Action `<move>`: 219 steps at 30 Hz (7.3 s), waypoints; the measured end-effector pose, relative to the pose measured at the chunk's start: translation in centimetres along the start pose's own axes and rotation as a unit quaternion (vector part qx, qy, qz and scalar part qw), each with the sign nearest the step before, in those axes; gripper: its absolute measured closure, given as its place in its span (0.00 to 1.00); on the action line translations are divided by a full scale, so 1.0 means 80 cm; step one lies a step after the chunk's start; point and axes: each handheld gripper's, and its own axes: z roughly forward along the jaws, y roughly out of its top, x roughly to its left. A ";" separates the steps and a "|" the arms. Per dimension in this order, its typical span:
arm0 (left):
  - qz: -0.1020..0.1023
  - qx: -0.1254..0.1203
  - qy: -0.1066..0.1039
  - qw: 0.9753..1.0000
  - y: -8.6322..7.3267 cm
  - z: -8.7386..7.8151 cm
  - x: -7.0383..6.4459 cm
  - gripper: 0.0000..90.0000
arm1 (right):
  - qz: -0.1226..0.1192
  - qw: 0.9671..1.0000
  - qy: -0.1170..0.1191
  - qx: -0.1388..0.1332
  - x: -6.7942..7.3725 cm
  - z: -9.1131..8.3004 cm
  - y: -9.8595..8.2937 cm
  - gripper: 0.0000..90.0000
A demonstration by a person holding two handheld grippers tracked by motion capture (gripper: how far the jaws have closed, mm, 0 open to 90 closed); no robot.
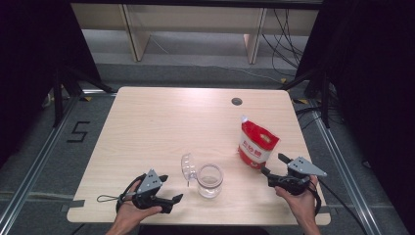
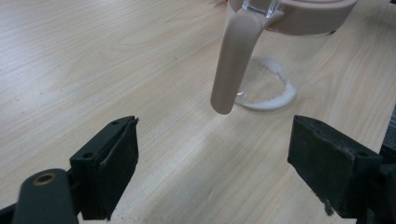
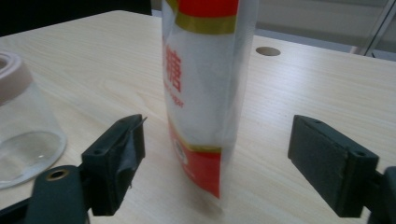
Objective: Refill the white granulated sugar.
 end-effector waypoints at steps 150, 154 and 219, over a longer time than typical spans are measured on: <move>0.011 0.008 -0.019 1.000 0.000 0.007 -0.004 0.18 | -0.012 0.993 0.082 -0.086 -0.018 0.098 -0.006 0.47; 0.012 0.008 -0.020 1.000 0.000 0.007 -0.004 0.18 | -0.013 0.993 0.083 -0.087 -0.019 0.099 -0.006 0.47; 0.011 -0.001 -0.020 1.000 0.001 0.003 0.002 0.18 | -0.439 0.895 0.043 -0.063 0.069 0.016 0.032 0.53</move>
